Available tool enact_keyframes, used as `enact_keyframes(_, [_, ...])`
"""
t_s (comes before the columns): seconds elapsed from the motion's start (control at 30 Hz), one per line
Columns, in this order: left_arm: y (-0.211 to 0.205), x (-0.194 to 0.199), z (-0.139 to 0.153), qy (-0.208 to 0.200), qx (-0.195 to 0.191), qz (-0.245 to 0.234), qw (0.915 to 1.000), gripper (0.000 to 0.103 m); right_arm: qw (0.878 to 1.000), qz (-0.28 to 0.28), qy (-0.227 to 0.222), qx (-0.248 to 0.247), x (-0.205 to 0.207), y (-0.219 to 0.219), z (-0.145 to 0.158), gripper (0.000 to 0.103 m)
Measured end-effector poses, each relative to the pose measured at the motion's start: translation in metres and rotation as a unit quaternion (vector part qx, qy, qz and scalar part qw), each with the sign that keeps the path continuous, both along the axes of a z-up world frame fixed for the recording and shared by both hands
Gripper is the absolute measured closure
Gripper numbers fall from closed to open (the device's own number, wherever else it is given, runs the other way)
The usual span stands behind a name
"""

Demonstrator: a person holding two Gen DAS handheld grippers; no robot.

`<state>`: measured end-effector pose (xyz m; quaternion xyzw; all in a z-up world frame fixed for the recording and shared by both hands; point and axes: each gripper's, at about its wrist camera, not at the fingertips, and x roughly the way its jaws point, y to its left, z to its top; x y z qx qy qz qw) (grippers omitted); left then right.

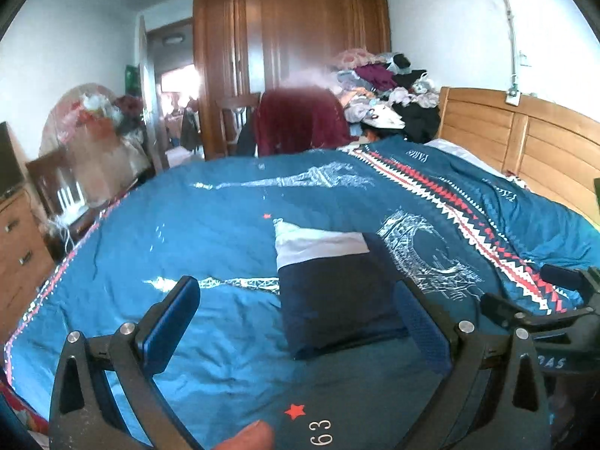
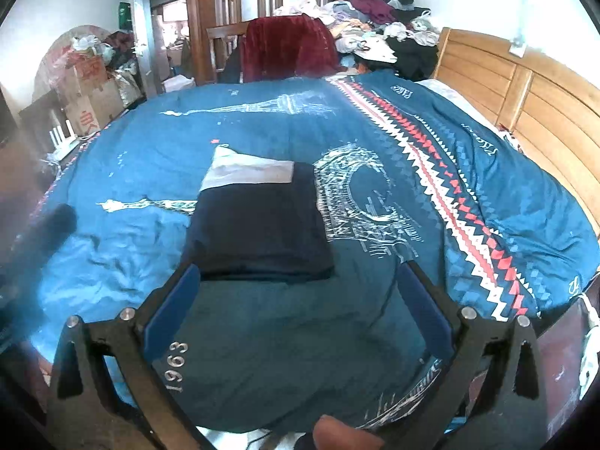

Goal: Fold large clothes

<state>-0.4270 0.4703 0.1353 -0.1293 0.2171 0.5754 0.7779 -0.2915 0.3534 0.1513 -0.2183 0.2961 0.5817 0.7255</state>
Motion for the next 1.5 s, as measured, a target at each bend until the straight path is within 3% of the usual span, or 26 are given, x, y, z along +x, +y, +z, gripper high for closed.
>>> enact_keyframes(0.27, [-0.009, -0.011, -0.011, 0.009, -0.03, 0.004, 0.9995, 0.0, 1.0, 0.004, -0.003, -0.004, -0.013, -0.013, 0.001, 0.0])
enact_keyframes(0.77, [-0.016, -0.037, -0.003, 0.005, -0.029, 0.029, 0.9992, 0.0, 1.0, 0.012, -0.002, 0.001, -0.03, -0.019, 0.007, 0.0])
enact_keyframes(1.5, [-0.021, -0.028, -0.002, 0.002, -0.014, 0.026, 0.9996, 0.0, 1.0, 0.007, 0.007, 0.017, -0.023, -0.036, 0.001, 0.0])
